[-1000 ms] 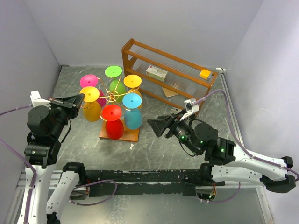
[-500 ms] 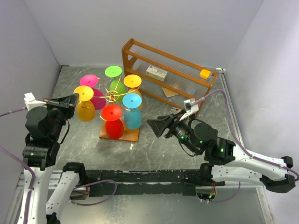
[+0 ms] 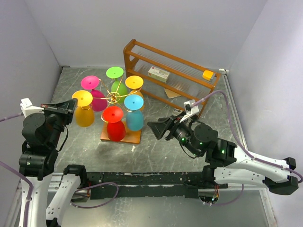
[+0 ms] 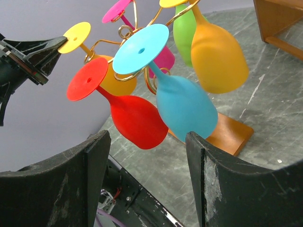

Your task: Place the wine glass upside down on the wine glass rack

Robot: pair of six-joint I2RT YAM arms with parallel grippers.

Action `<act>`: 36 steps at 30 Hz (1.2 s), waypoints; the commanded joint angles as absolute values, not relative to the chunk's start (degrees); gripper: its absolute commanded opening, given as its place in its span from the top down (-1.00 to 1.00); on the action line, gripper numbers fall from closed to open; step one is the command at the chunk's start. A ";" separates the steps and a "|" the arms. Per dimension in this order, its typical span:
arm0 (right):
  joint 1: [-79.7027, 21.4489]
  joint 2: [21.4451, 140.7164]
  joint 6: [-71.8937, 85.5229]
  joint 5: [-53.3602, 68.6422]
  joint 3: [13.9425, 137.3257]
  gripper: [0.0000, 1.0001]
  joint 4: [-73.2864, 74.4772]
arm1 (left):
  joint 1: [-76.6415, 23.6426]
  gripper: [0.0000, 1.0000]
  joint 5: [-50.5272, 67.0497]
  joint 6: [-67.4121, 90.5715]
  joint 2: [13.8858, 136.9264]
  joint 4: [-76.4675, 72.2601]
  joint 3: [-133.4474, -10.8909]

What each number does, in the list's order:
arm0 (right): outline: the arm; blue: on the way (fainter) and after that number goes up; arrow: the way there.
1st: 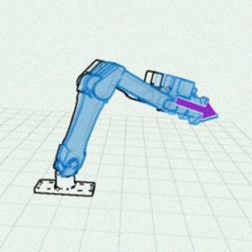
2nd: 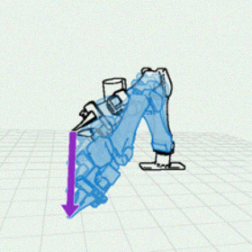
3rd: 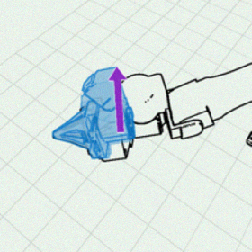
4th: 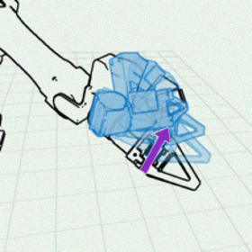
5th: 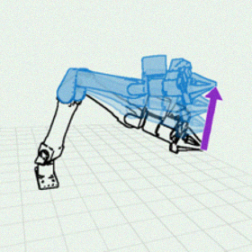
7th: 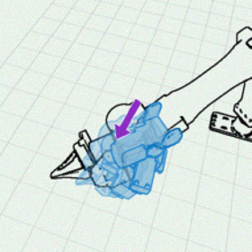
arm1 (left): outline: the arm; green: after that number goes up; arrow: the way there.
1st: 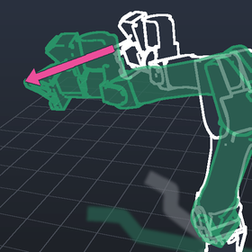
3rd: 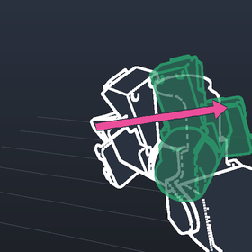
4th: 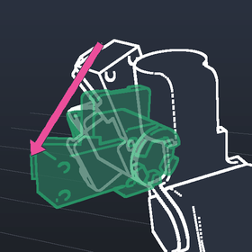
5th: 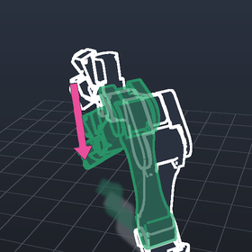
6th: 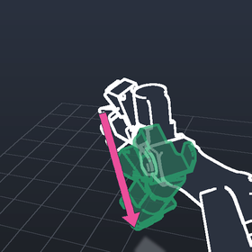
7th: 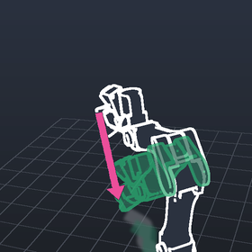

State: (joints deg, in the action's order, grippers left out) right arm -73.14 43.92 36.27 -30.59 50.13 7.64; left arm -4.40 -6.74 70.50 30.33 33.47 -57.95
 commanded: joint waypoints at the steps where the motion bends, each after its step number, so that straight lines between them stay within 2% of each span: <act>1: -73.14 43.13 36.47 -30.50 50.68 -0.29 6.67 | -4.67 0.86 -7.15 68.46 29.05 34.47 -61.11; 17: -73.18 42.76 37.16 -30.89 50.30 -0.28 6.33 | -4.66 0.86 2.74 68.38 31.14 32.97 -59.34; 27: -73.19 42.14 37.45 -31.48 49.82 -0.28 6.87 | -4.70 0.85 4.12 68.44 31.00 34.29 -57.63; 36: -73.20 41.74 37.55 -31.82 49.23 -0.28 6.59 | -4.67 0.57 4.48 66.12 31.52 38.35 -60.28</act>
State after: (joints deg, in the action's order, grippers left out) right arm -73.14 42.50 37.26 -30.87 50.02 7.18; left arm -4.60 2.79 68.27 31.16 36.84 -57.71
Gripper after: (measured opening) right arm 0.639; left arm 0.199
